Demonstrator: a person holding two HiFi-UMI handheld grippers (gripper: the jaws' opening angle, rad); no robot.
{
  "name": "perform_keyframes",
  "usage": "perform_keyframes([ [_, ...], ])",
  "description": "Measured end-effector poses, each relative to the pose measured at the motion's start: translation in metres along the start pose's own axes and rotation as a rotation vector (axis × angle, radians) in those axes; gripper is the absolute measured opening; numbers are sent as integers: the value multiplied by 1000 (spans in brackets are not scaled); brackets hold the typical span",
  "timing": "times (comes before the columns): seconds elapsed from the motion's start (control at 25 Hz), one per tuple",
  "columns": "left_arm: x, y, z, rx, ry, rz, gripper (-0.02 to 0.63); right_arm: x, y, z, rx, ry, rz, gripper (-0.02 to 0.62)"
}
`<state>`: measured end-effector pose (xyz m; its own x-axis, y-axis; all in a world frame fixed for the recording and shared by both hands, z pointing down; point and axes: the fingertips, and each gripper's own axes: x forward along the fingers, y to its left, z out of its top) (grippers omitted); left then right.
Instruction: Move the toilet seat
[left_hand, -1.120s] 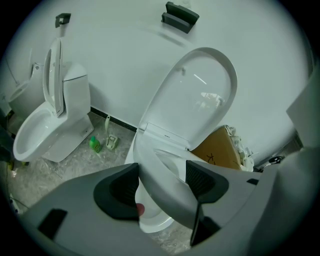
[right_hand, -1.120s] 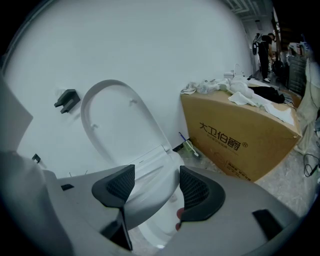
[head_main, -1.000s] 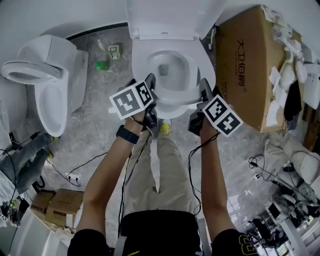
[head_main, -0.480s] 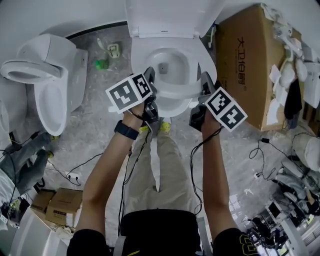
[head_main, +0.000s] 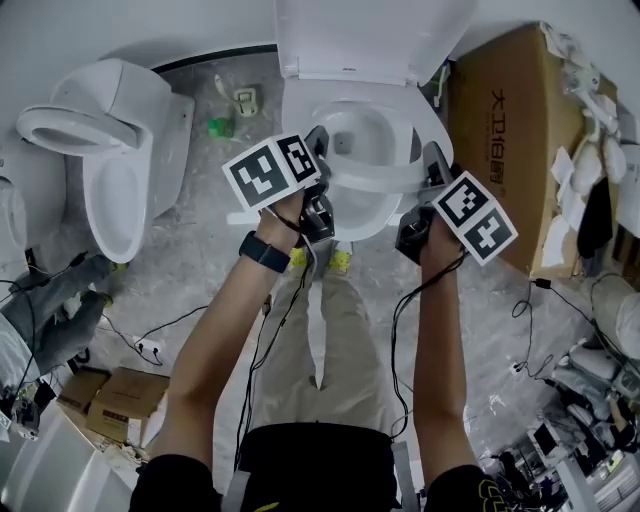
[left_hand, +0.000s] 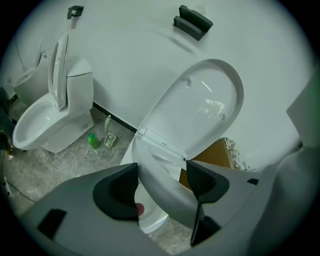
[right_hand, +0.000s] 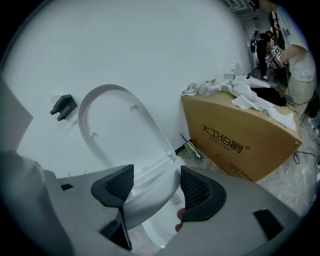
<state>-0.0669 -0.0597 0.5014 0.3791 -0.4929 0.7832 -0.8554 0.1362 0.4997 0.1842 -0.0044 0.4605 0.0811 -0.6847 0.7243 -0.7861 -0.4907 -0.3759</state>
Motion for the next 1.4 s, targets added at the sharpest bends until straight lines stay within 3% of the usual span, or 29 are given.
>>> perform_keyframes([
  [0.96,6,-13,38,-81,-5,-27,333,11,25,36,64,-26,73,316],
  [1.4,5,-15,49,-132,-43,-45,343,14,31,47,83,-38,146,307],
])
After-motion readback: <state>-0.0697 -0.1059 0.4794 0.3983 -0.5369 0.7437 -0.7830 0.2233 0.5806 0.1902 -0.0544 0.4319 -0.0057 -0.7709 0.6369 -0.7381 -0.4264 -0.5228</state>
